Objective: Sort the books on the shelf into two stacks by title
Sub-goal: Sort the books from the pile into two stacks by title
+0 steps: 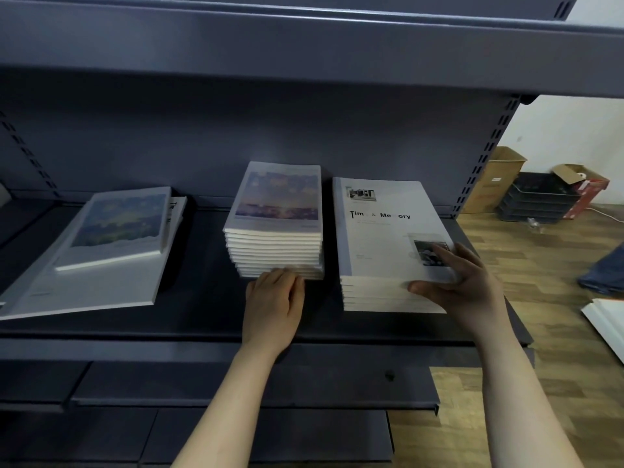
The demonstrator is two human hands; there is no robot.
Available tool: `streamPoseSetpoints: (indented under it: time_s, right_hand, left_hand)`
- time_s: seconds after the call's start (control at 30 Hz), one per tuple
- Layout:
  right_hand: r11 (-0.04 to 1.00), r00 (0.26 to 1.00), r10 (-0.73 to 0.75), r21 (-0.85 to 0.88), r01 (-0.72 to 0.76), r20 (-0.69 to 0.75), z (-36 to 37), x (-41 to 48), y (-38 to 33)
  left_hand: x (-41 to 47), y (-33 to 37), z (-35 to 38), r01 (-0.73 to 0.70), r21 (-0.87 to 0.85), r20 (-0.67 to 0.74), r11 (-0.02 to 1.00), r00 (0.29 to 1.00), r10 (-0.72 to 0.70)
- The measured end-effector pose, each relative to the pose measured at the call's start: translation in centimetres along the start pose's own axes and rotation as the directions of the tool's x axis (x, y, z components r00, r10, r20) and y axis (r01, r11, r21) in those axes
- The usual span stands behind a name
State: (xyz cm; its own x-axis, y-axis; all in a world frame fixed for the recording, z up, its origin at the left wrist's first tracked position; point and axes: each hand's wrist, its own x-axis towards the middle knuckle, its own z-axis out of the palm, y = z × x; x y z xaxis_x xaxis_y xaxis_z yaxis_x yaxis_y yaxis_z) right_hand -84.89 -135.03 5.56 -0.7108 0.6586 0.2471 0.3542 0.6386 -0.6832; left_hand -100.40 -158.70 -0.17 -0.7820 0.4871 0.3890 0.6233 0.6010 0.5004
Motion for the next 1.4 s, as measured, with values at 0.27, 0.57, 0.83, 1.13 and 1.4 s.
streamPoseSetpoints:
  time_s: [0.27, 0.57, 0.83, 1.13, 1.4]
  right_hand:
    - [1.0, 1.0, 0.005, -0.015, -0.006, -0.022, 0.1, 0.2, 0.3]
    - [1.0, 1.0, 0.016, -0.023, -0.016, -0.002, -0.1, 0.0, 0.2]
    - [0.983, 0.968, -0.184, -0.038, 0.18, -0.17, 0.0, -0.9, -0.7]
    - [0.906, 0.9, -0.42, -0.011, 0.422, -0.116, 4.0, -1.8, -6.7]
    - [0.866, 0.866, -0.498, 0.079, 0.494, 0.039, 10.2, -3.4, -12.2]
  left_hand:
    - [0.0, 0.0, -0.1, 0.001, -0.006, 0.009, 1.0, 1.0, -0.001]
    - [-0.1, 0.1, -0.3, -0.003, -0.015, 0.028, 1.0, 1.0, 0.003]
    - [-0.3, -0.8, -1.4, -0.04, -0.14, 0.065, 0.989, 0.997, 0.05]
    - [0.2, -3.0, -6.1, -0.083, 0.05, -0.066, 0.995, 0.994, 0.086]
    - [0.7, -7.8, -10.9, -0.019, 0.097, -0.19, 0.995, 0.981, 0.037]
